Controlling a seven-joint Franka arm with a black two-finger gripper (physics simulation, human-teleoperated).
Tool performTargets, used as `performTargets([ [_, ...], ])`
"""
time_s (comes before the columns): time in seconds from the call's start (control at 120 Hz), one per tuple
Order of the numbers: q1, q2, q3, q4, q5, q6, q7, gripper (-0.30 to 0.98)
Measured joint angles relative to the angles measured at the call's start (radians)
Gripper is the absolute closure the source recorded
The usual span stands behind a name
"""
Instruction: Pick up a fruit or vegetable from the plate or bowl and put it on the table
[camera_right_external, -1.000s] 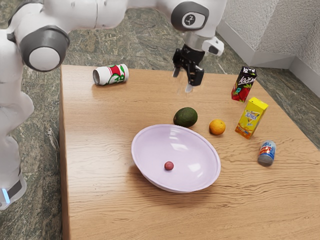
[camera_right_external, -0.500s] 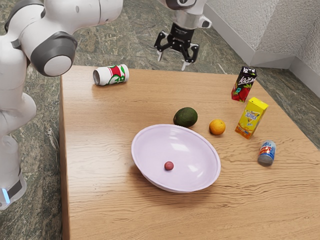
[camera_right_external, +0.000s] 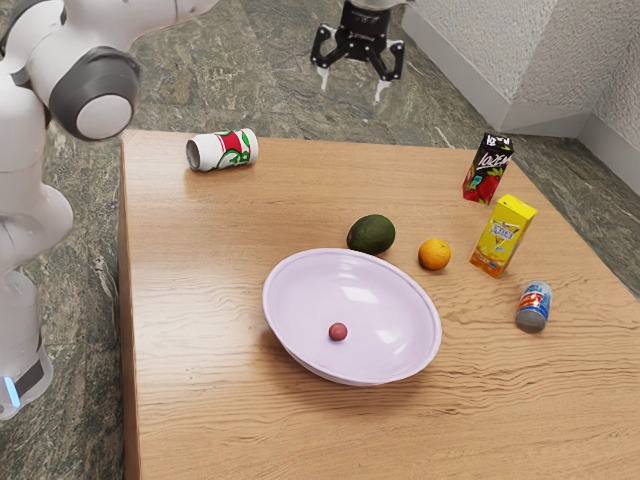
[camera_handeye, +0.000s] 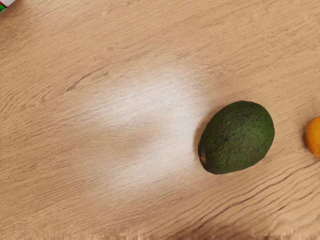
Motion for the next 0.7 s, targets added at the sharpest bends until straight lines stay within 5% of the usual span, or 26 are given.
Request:
performTargets([
  [0.375,-0.135,-0.035,-0.001,0.046,0.019,-0.156,-0.133,0.0],
  [0.583,-0.382,-0.057,0.002,0.051,0.057,-0.247,-0.25,0.0],
  [0.7,-0.421,-0.078,-0.001,0.054,0.093,-0.301,-0.286,0.0],
])
